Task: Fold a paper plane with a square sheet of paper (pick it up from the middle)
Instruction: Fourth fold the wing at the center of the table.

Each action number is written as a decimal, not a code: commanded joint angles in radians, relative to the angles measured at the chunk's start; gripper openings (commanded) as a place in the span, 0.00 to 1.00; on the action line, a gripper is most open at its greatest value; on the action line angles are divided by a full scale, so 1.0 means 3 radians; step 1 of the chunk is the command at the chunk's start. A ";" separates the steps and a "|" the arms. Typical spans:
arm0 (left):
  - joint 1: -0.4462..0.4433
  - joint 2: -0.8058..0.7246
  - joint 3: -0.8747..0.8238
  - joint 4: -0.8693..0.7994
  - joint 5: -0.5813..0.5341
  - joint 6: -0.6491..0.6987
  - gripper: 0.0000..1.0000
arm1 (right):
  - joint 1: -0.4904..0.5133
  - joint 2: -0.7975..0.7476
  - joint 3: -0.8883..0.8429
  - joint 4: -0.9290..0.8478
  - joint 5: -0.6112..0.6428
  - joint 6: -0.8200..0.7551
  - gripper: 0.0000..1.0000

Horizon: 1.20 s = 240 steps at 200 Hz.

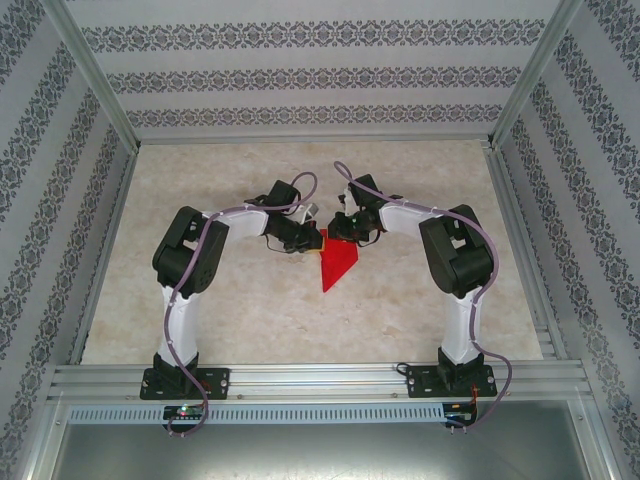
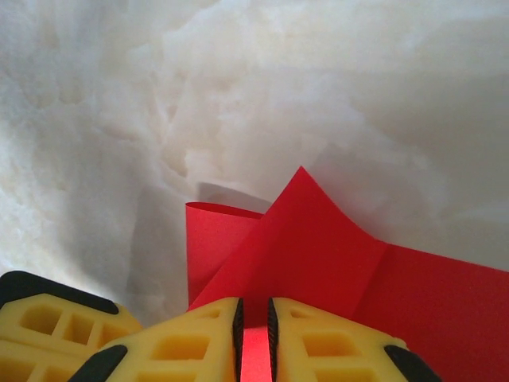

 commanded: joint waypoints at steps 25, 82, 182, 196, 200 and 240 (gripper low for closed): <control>-0.0051 0.0034 0.0087 -0.0159 0.0055 0.0103 0.16 | -0.0046 0.0093 0.0045 -0.0167 0.0203 -0.0122 0.17; -0.0061 -0.0159 0.0025 -0.0224 -0.0025 0.0078 0.27 | -0.0051 0.0136 0.0014 -0.0144 0.0204 -0.0131 0.17; -0.0302 -0.0545 -0.0250 -0.0418 -0.0545 -0.0178 0.34 | -0.0067 0.0105 -0.0069 -0.0058 0.0162 -0.0119 0.16; -0.0374 -0.0584 -0.0275 -0.0401 -0.0611 -0.0221 0.34 | -0.0073 0.0100 -0.0085 -0.0042 0.0154 -0.0109 0.16; -0.0391 -0.0600 -0.0288 -0.0393 -0.0623 -0.0237 0.35 | -0.0080 0.0100 -0.0090 -0.0031 0.0148 -0.0107 0.16; -0.0487 -0.0596 -0.0362 -0.0355 -0.0706 -0.0289 0.34 | -0.0084 0.0105 -0.0109 0.0008 0.0118 -0.0093 0.15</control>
